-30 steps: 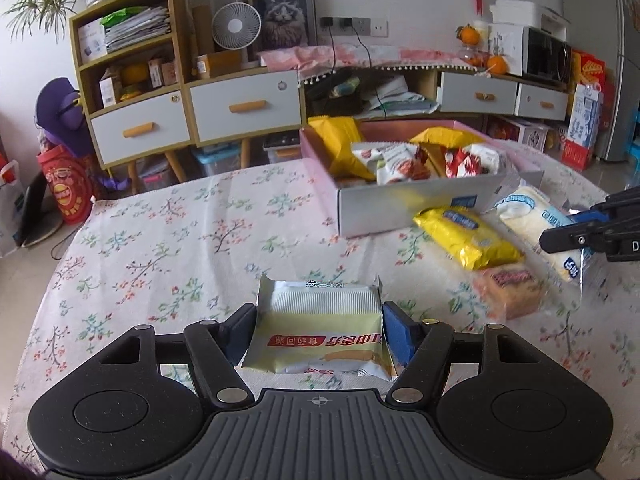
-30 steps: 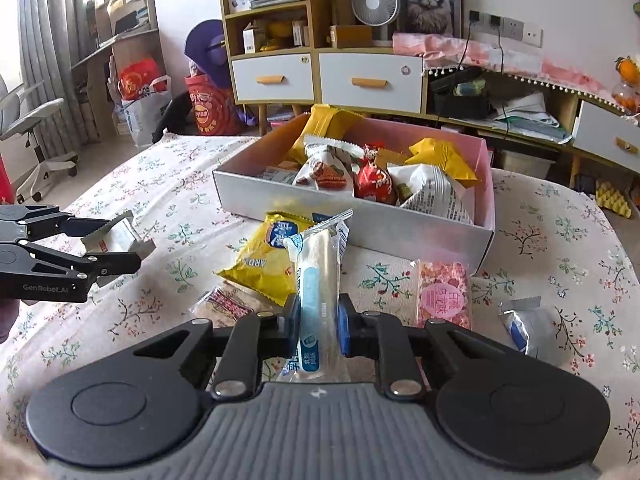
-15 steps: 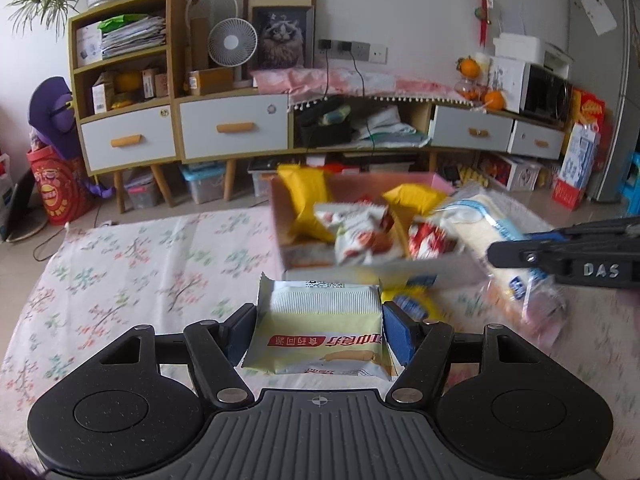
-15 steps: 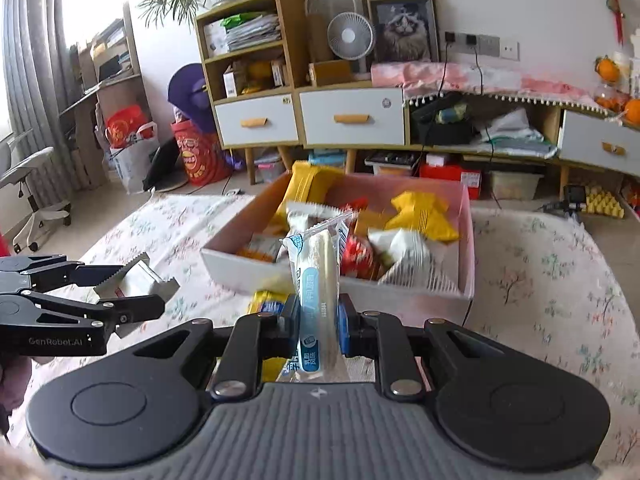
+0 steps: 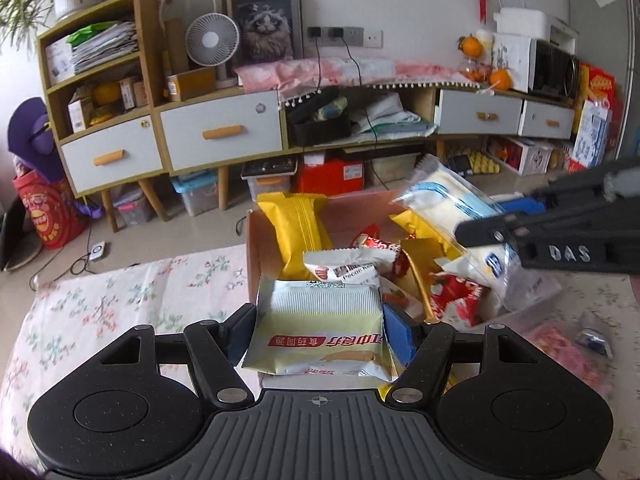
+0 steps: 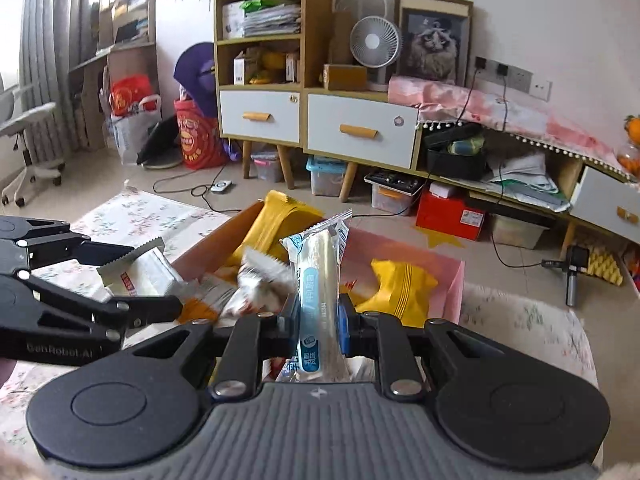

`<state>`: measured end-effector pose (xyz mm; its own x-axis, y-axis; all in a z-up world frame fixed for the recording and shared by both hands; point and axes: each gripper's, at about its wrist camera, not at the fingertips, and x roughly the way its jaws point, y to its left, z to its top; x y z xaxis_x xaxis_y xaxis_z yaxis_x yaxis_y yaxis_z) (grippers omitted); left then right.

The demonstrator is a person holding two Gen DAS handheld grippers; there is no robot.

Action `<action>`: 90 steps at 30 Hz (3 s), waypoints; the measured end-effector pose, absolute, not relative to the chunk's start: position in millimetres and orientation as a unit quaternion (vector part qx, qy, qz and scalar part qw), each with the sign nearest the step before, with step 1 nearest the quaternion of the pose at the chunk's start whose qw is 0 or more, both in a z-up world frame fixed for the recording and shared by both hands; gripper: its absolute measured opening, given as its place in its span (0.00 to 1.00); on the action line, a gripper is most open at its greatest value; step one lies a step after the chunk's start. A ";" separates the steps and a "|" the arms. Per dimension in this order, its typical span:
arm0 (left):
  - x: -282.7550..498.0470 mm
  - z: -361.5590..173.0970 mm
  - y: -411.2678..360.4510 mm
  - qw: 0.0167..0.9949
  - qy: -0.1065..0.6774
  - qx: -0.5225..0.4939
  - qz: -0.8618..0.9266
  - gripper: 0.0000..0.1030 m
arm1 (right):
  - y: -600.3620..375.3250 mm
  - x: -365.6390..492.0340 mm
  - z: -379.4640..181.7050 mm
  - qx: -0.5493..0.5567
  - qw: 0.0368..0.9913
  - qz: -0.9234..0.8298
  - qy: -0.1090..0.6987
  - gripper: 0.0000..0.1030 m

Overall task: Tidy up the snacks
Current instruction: 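Carry the cake packet and milk stick into the pink box and release, then withdraw both grippers from the box toward the remaining snacks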

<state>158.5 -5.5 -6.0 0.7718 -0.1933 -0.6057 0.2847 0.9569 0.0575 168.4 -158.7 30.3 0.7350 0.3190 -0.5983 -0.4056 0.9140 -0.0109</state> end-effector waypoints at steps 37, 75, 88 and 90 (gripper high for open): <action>145.4 12.2 -20.6 0.938 0.309 0.077 -0.137 0.92 | -170.9 174.9 48.2 -0.033 0.934 0.141 0.327 0.66; 22.9 -11.8 -12.5 0.920 0.369 0.079 -0.105 0.98 | -190.7 31.2 17.0 -0.053 0.923 0.144 0.354 1.00; 19.7 -46.3 -34.7 0.912 0.359 0.126 -0.155 0.98 | -220.2 12.7 -18.5 -0.108 0.907 0.157 0.376 1.00; 19.5 -53.0 -39.9 0.909 0.359 0.139 -0.160 0.98 | -226.9 13.7 -21.8 -0.101 0.907 0.150 0.380 1.00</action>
